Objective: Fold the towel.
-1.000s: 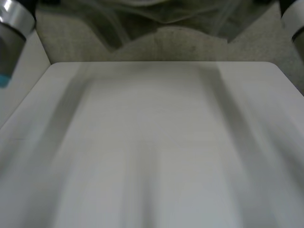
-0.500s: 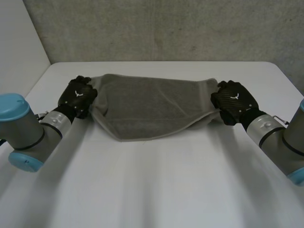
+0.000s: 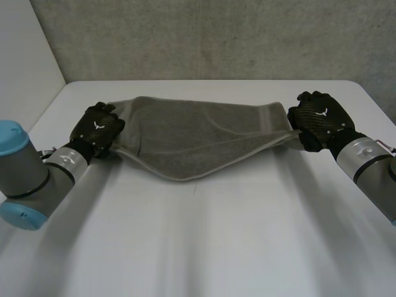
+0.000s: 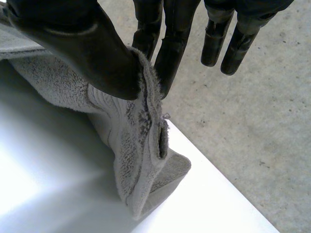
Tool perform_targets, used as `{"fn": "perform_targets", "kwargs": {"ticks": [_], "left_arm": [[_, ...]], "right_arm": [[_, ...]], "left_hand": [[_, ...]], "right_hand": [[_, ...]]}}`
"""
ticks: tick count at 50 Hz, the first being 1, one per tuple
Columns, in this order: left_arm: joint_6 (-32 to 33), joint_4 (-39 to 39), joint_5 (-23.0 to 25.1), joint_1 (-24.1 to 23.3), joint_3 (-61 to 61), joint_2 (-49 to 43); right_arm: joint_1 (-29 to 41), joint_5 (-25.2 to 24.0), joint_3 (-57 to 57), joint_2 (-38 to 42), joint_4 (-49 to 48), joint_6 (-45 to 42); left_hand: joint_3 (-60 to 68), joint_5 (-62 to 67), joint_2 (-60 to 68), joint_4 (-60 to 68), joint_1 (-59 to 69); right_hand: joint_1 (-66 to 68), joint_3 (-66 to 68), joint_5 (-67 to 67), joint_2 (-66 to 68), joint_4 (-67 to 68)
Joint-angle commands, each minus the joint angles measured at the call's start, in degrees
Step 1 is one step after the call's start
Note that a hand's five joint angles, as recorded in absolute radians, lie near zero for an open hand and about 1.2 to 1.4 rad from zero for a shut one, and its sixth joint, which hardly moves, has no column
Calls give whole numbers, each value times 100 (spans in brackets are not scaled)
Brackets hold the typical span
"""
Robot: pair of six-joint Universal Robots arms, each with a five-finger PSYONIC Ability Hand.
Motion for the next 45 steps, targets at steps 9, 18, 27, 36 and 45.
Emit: {"fn": "perform_targets", "kwargs": {"ticks": [9, 18, 27, 36, 45], "left_arm": [[-15, -5, 15, -1, -388, 288], [-42, -128, 68, 157, -406, 525], [-165, -682, 499, 816, -423, 1562], [-867, -1683, 1332, 1387, -774, 2878], [-1359, -1825, 1835, 1748, -994, 3461]], "right_arm": [[-13, 13, 18, -14, 4, 11], [-135, 13, -131, -206, 687, 11], [-610, -74, -201, -1375, 1865, -23], [-980, -655, -175, -2264, 3141, -217], [-1533, -1234, -96, -2730, 3642, -743]], "left_hand": [[-329, 3942, 3783, -376, 3801], [-329, 3954, 3795, -376, 3813], [-329, 3954, 3795, -376, 3813], [-329, 3954, 3795, -376, 3813], [-329, 3954, 3795, -376, 3813]], "right_hand": [[415, -299, 342, 499, -435], [415, -299, 342, 499, -435], [415, -299, 342, 499, -435], [415, -299, 342, 499, -435], [415, -299, 342, 499, -435]]}}
